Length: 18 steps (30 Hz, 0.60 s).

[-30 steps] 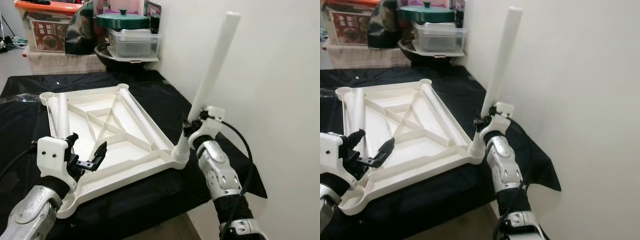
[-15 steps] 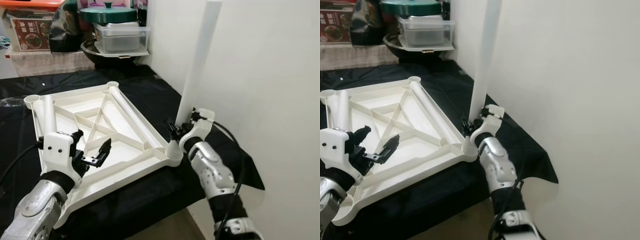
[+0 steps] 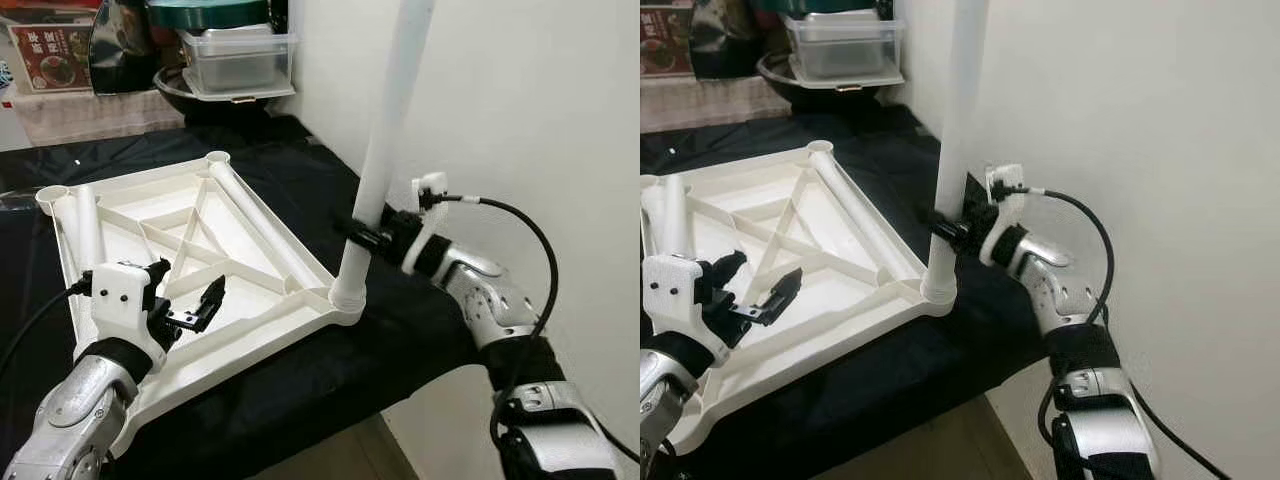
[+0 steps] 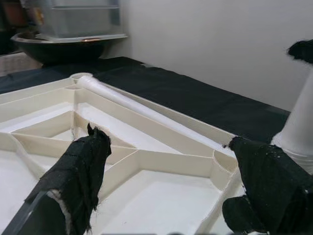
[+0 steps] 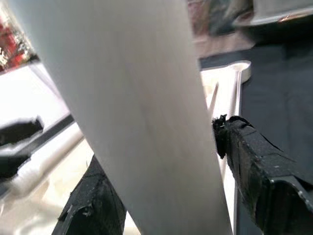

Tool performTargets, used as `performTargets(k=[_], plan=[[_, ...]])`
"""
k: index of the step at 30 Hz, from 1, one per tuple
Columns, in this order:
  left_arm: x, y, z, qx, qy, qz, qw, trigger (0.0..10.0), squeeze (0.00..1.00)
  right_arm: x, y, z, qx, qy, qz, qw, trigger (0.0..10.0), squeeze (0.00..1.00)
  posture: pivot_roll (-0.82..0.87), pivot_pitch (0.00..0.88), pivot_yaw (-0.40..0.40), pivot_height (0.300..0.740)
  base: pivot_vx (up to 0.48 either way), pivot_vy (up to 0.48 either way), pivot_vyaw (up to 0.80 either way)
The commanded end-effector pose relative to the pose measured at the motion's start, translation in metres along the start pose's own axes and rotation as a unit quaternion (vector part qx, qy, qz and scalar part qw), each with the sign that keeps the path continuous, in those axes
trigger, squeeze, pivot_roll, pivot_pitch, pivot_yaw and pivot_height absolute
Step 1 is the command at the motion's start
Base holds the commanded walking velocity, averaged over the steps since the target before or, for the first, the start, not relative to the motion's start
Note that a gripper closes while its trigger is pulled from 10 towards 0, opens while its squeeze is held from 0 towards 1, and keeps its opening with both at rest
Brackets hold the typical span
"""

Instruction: Building children table

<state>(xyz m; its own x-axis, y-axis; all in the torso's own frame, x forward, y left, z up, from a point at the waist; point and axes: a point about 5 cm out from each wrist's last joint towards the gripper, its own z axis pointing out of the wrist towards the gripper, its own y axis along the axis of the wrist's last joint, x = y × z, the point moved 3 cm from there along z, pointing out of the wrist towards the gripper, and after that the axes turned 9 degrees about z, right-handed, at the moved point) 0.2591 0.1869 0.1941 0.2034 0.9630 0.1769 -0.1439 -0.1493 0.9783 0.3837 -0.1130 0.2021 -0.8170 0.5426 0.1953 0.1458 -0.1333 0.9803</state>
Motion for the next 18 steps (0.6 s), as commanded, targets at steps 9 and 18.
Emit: performTargets(k=[9,18], plan=[[0.0,-0.002,0.001,0.006,-0.008,0.012,1.0,10.0,0.0,-0.016,0.018,0.008,0.011,-0.008,-0.049,0.999,0.0,0.0,0.13,0.0,-0.096,0.714,0.0,0.0,0.0],[-0.002,-0.003,-0.001,0.009,-0.008,0.011,1.0,10.0,0.0,-0.033,-0.003,0.007,0.014,-0.11,-0.034,0.993,0.0,0.0,0.13,0.0,-0.102,0.714,0.0,0.0,0.0]])
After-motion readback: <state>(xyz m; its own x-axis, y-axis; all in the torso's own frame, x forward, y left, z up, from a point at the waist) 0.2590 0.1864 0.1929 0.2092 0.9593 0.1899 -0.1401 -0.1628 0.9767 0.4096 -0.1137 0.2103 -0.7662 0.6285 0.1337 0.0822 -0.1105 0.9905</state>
